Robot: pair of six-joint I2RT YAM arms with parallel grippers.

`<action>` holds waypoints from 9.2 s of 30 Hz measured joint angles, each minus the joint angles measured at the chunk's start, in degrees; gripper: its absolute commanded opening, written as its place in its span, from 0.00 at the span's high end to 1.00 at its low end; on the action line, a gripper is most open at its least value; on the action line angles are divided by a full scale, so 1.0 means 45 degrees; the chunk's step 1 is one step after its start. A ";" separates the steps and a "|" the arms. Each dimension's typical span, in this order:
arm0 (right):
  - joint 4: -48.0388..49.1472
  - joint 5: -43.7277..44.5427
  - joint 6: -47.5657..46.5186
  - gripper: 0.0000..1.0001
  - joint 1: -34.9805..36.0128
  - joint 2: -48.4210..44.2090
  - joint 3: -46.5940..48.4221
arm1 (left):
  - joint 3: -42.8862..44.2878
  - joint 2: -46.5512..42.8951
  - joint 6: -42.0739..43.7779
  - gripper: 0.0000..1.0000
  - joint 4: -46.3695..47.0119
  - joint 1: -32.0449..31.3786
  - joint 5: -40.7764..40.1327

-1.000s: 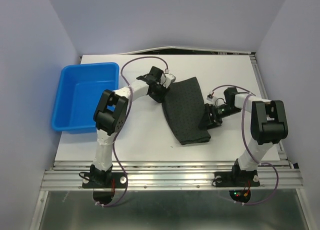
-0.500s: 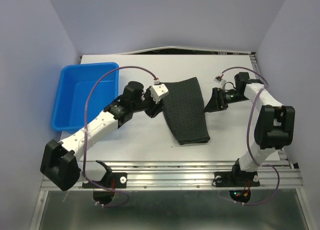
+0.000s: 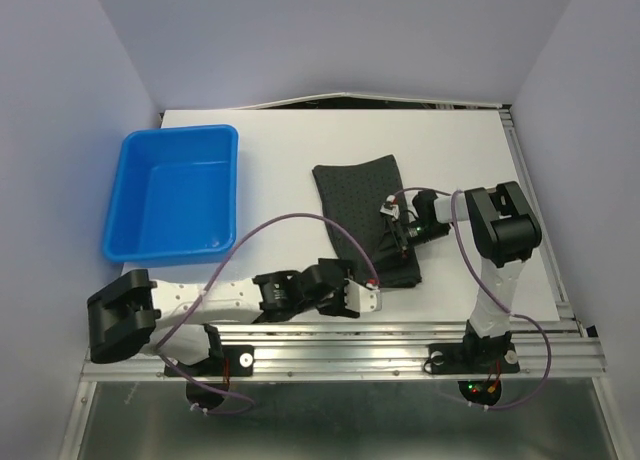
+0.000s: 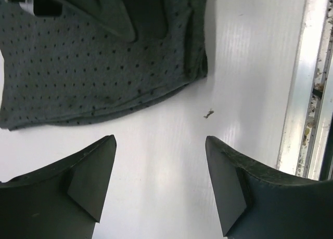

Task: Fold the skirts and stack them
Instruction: Fold the skirt, then neatly place the folded skirt to the corner

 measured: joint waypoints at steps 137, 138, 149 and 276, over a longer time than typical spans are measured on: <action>0.2705 0.1812 0.0520 0.53 0.0340 0.1413 0.3235 | 1.0598 0.8597 -0.0777 1.00 -0.6144 0.4527 0.5421; 0.2705 0.1812 0.0505 0.53 0.0350 0.1413 0.3235 | 1.0574 0.8641 -0.0748 1.00 -0.6018 0.4551 0.5362; 0.2657 0.1821 0.0393 0.40 0.0408 0.1413 0.3288 | 0.9476 0.8782 -0.0602 1.00 -0.4488 0.4580 0.4692; -0.1656 0.9884 0.1700 0.07 -0.1987 -0.5411 0.2948 | 0.6761 0.4265 -0.7213 0.23 -0.1953 0.9476 0.6951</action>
